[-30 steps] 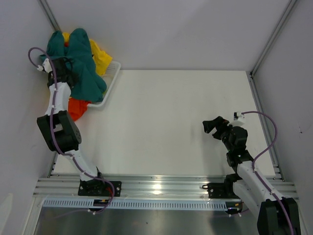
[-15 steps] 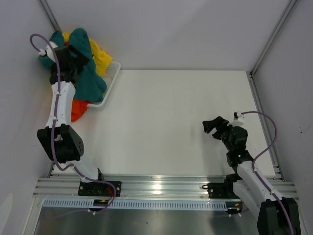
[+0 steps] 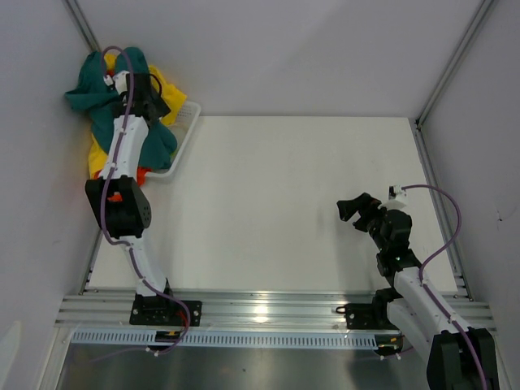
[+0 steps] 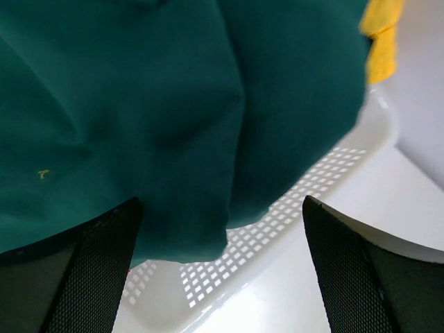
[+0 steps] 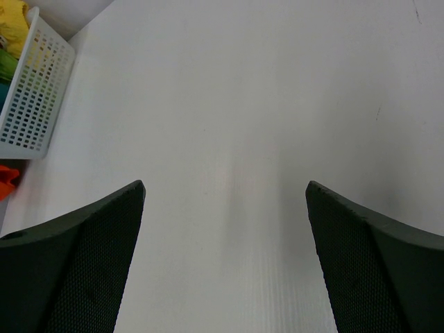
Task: Fold and stack the shorts
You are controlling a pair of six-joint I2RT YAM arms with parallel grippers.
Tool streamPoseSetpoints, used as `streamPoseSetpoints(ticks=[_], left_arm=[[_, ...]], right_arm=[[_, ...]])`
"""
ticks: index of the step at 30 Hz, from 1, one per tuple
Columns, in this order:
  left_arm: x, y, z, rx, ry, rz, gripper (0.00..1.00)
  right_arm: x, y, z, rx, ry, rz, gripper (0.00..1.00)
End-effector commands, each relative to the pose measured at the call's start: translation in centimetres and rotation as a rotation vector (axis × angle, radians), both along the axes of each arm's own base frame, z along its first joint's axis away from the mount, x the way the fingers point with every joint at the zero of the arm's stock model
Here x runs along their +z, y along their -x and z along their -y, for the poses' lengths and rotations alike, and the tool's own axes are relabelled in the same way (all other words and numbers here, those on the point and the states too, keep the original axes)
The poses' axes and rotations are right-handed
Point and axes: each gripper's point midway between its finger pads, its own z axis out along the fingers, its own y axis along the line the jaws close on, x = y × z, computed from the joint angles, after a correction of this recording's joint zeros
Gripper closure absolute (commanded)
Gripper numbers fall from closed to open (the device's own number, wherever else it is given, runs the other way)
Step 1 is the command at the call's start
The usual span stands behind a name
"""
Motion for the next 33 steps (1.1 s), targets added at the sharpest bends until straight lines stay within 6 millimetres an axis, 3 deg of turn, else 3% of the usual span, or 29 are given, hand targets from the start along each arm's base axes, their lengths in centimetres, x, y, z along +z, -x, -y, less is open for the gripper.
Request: streamPoseSetpoints(ticks=[1,3,6,9,10,12,13,18,19,21,22,23,25,26,27,28,29,32,33], left_arm=[[0.2,0.5,-1.9,0.046,-0.054,-0.033,0.02],[-0.5,0.4,-2.2,0.047,-0.059,-0.046,0.03],[-2.0,0.5,-3.1,0.058,-0.048,-0.079,0.18],[-2.1,0.9,-3.8,0.081,-0.036,-0.075,0.44],[-1.9,1.0,-3.9,0.088,-0.042,-0.069,0.6],[-0.8,1.4,-3.9,0.092,-0.043,-0.034,0.78],[-0.3,1.5,-3.8,0.092,-0.042,-0.023,0.99],[3.6,2.4,-3.0,0.072,-0.021,0.06,1.0],[6.1,2.8,-2.5,0.063,-0.024,0.112,1.0],[8.8,3.3,-1.4,0.021,-0.015,0.169,1.0],[12.4,4.1,-0.5,-0.011,-0.011,0.247,1.0],[14.1,4.6,0.3,-0.042,-0.001,0.285,1.0],[18.1,5.4,3.4,-0.16,0.038,0.381,1.0],[21.3,6.9,4.4,-0.193,0.057,0.457,1.0],[23.1,7.7,7.0,-0.297,0.102,0.505,1.0],[24.8,8.6,8.3,-0.349,0.127,0.552,1.0],[27.6,10.7,9.8,-0.393,0.176,0.638,1.0],[31.8,14.6,15.6,-0.608,0.3,0.764,1.0],[33.2,17.2,17.8,-0.678,0.322,0.806,1.0]], right_arm=[[1.6,-0.5,-0.1,0.006,-0.018,0.04,0.0],[1.5,-0.5,-0.2,0.01,-0.02,0.038,0.0],[1.5,-0.5,-0.3,0.013,-0.021,0.037,0.01],[1.4,-0.5,-0.2,0.009,-0.022,0.035,0.01],[1.4,-0.5,-0.2,0.01,-0.02,0.035,0.0],[1.4,-0.6,-0.3,0.011,-0.024,0.036,0.01],[1.4,-0.6,-0.2,0.009,-0.023,0.033,0.0],[1.3,-0.6,-0.3,0.014,-0.022,0.032,0.01],[1.2,-0.6,-0.3,0.014,-0.022,0.03,0.01],[1.2,-0.6,-0.3,0.013,-0.025,0.029,0.0],[1.2,-0.6,-0.3,0.015,-0.024,0.028,0.0],[1.1,-0.6,-0.3,0.015,-0.024,0.028,0.0],[1.2,-0.6,-0.4,0.016,-0.024,0.03,0.01],[1.1,-0.6,-0.4,0.016,-0.024,0.028,0.0],[1.3,-0.6,-0.4,0.017,-0.025,0.034,0.01],[1.2,-0.6,-0.4,0.017,-0.023,0.03,0.0],[1.2,-0.6,-0.4,0.018,-0.025,0.03,0.01],[1.2,-0.6,-0.4,0.019,-0.025,0.031,0.01],[1.2,-0.6,-0.4,0.02,-0.024,0.033,0.01]])
